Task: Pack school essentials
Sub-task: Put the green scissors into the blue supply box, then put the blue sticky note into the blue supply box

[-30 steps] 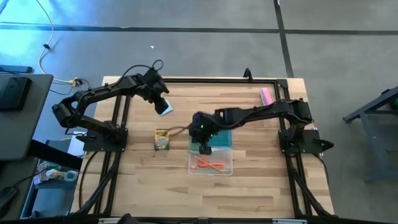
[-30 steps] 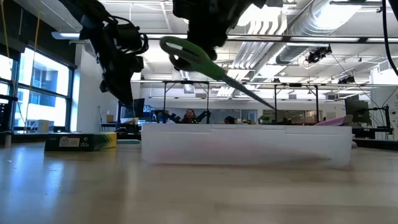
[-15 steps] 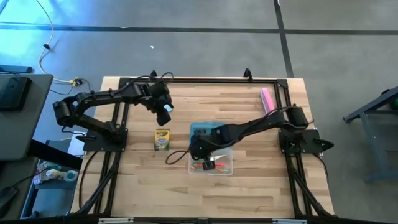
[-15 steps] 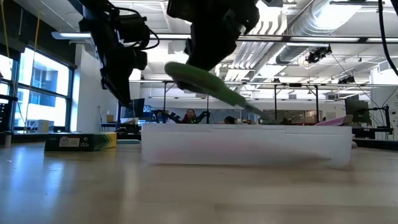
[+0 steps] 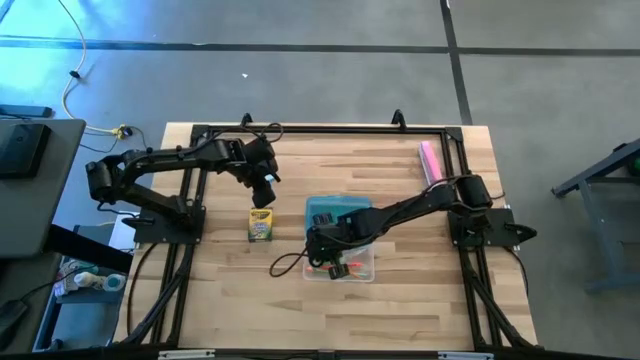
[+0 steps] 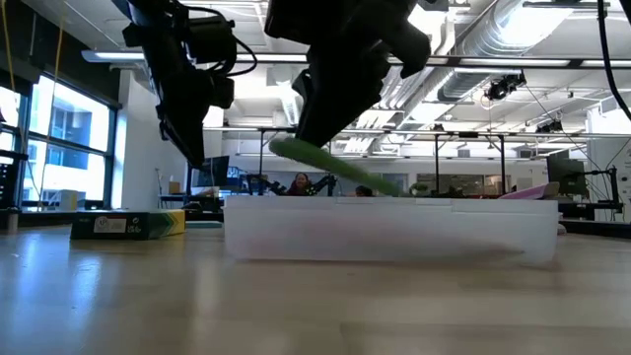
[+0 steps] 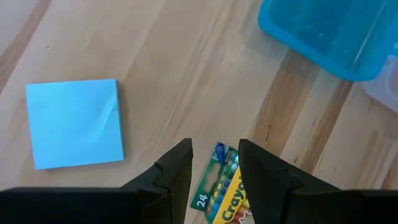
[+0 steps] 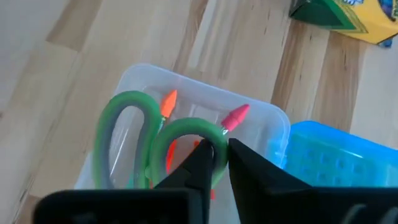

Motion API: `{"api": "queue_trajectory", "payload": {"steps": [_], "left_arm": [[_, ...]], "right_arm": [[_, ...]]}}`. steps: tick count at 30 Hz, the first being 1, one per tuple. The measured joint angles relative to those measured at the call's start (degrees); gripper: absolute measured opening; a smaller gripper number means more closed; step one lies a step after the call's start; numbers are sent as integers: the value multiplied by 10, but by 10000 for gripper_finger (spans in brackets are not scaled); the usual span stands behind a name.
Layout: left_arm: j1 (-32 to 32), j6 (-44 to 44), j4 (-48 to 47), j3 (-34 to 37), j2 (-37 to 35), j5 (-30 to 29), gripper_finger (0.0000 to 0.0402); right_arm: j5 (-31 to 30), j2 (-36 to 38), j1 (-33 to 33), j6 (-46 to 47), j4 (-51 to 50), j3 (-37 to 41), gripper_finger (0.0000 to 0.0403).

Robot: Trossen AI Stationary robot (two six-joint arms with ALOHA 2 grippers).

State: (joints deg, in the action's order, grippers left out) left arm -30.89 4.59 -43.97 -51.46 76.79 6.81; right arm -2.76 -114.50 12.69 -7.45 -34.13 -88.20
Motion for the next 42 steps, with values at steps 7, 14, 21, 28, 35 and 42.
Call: {"api": "queue_trajectory", "payload": {"steps": [7, 14, 21, 28, 35, 42], "left_arm": [[0, 8, 0, 0, 0, 0, 119], [0, 4, 1, 0, 0, -3, 119], [0, 5, 2, 0, 0, -5, 143], [-2, 28, 0, 0, 0, -30, 211], [-2, 27, 1, 0, 0, -47, 250], [-2, 27, 3, 0, 0, -47, 252]], "right_arm": [[0, 0, -1, 54, -4, 0, 106], [-1, 15, -11, 129, -16, 0, 125], [-68, 39, -35, 187, -60, 0, 126], [-102, 71, -59, 195, -101, 0, 126], [-121, 113, -88, 175, -140, 0, 126], [-155, 166, -124, 150, -177, 23, 126]]}}
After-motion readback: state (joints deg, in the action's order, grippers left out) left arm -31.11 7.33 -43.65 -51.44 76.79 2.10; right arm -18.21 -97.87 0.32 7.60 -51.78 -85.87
